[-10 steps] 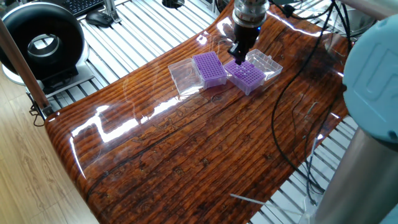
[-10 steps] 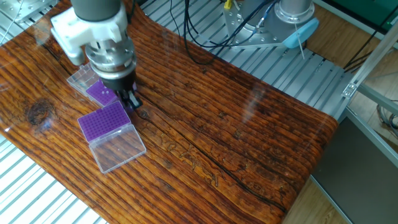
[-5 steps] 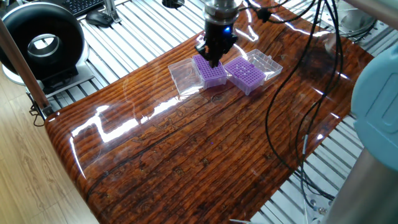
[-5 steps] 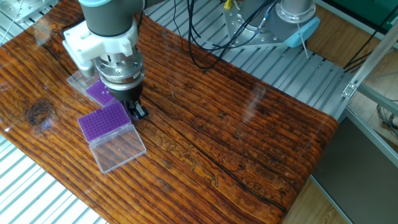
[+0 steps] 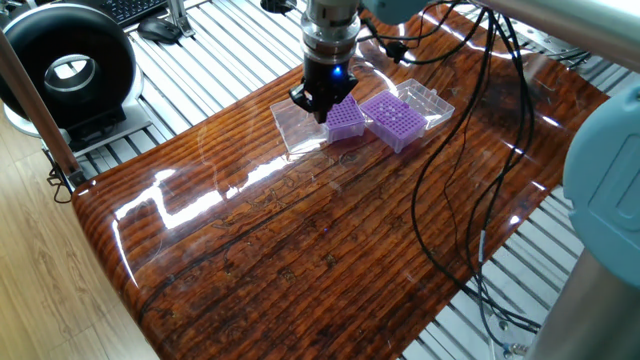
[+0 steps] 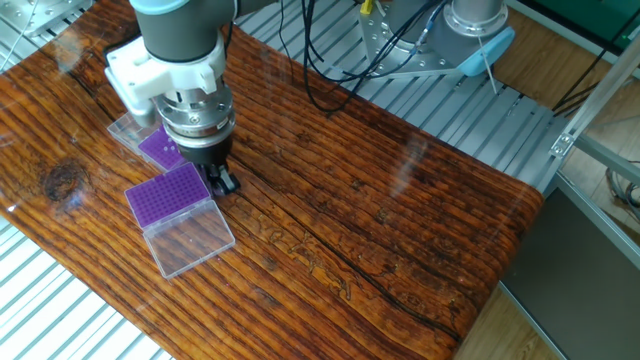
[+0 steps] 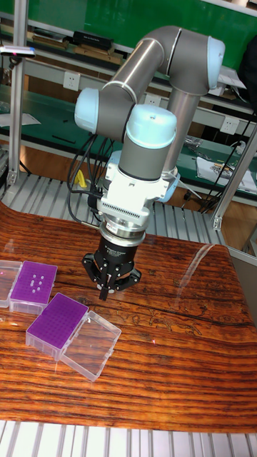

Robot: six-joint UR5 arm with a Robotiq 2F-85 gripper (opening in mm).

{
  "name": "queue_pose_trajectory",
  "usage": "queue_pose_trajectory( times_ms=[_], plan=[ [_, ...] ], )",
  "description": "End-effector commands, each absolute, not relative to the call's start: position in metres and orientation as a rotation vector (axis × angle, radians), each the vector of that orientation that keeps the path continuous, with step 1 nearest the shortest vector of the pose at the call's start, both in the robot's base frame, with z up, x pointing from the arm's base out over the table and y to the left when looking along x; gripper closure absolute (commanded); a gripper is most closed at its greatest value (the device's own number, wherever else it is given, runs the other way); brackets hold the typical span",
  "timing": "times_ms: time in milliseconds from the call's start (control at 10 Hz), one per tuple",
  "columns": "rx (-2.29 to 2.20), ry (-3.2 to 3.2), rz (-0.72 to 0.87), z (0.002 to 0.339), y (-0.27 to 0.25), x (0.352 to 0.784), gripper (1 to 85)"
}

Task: Transfer all small pipette tips from one holder to another

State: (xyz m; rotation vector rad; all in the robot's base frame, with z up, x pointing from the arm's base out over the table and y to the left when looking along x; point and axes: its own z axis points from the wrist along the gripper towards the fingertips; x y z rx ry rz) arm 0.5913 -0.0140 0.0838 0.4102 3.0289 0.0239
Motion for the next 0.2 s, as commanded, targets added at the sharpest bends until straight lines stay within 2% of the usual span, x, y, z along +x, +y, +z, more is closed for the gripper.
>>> queue_pose_trajectory(
  times_ms=[0,100],
  plan=[
    [0.431,3.022,0.049,0.0846,-0.0107,0.5927,74.3],
    [0.431,3.022,0.051,0.0843,-0.0107,0.593,74.3]
  ],
)
